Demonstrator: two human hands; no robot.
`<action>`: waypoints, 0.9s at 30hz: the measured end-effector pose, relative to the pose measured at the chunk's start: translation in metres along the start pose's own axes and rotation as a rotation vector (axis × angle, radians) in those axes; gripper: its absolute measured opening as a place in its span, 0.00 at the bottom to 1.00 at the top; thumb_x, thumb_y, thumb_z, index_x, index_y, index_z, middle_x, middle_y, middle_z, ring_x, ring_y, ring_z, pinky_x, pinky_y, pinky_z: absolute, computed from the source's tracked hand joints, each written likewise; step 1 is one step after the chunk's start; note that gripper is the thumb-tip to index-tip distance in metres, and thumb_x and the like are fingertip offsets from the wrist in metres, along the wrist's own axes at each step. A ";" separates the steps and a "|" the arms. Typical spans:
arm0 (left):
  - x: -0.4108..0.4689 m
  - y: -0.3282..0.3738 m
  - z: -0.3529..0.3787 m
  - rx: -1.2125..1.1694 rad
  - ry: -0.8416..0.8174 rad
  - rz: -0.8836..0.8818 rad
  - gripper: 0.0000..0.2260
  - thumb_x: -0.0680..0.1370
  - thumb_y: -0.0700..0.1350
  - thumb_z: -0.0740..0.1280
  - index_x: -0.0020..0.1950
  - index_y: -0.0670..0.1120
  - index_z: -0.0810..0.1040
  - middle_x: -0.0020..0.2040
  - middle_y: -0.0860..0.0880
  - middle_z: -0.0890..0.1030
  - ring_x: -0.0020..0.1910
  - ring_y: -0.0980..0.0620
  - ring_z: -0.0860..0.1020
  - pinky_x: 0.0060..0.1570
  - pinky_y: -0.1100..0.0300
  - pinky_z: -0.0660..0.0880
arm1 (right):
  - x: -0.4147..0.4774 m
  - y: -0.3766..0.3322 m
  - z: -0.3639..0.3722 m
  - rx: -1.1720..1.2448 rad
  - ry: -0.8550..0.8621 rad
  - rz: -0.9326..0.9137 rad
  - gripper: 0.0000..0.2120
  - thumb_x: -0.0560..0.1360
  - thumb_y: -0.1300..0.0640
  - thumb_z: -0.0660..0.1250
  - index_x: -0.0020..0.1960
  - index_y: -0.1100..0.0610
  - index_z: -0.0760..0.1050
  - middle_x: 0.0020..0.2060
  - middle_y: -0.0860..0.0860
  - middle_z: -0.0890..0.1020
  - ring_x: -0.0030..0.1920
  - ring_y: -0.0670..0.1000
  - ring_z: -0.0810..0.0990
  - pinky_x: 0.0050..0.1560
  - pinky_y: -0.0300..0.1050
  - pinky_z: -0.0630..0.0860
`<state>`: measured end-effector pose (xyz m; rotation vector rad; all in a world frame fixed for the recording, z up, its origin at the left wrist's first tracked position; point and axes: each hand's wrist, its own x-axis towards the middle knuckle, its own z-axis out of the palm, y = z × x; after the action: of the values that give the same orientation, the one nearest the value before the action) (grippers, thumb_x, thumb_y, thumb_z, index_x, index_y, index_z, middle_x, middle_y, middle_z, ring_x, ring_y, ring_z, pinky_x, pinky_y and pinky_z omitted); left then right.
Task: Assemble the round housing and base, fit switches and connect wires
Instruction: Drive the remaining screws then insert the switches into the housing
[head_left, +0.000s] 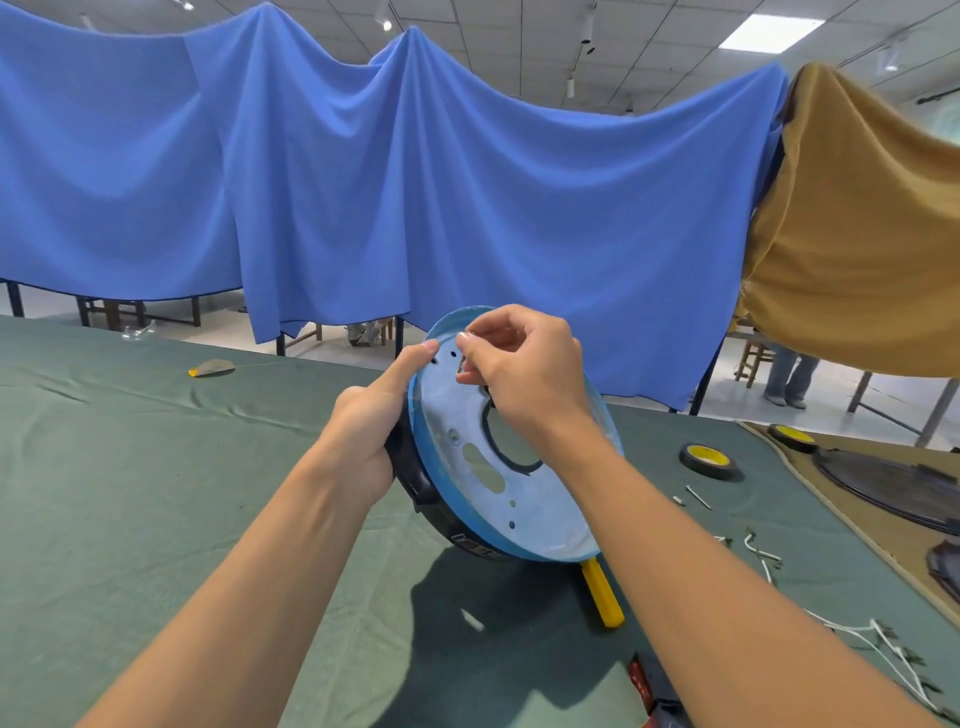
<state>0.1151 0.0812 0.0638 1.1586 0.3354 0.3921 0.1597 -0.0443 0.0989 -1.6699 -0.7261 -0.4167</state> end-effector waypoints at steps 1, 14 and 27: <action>0.000 0.000 -0.001 0.000 0.001 -0.005 0.28 0.68 0.57 0.76 0.58 0.37 0.82 0.51 0.38 0.84 0.42 0.42 0.82 0.53 0.44 0.80 | 0.002 0.001 0.003 0.000 -0.012 0.011 0.02 0.74 0.62 0.71 0.42 0.60 0.80 0.32 0.51 0.83 0.29 0.44 0.83 0.35 0.36 0.80; 0.010 -0.012 -0.009 -0.089 -0.019 -0.056 0.28 0.68 0.59 0.76 0.57 0.38 0.83 0.48 0.41 0.85 0.48 0.41 0.85 0.52 0.46 0.81 | 0.016 0.026 0.023 -0.159 -0.059 -0.010 0.02 0.74 0.64 0.70 0.46 0.58 0.80 0.38 0.52 0.84 0.41 0.49 0.84 0.47 0.43 0.82; 0.024 -0.033 -0.027 -0.161 -0.058 -0.224 0.23 0.72 0.59 0.72 0.52 0.39 0.83 0.46 0.40 0.85 0.40 0.43 0.84 0.42 0.50 0.82 | 0.027 0.041 0.056 -0.501 -0.360 -0.080 0.08 0.73 0.64 0.66 0.47 0.55 0.82 0.44 0.54 0.84 0.51 0.55 0.79 0.52 0.51 0.78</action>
<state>0.1284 0.1032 0.0225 0.9613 0.3723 0.1853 0.2004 0.0118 0.0721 -2.2283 -1.0136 -0.3767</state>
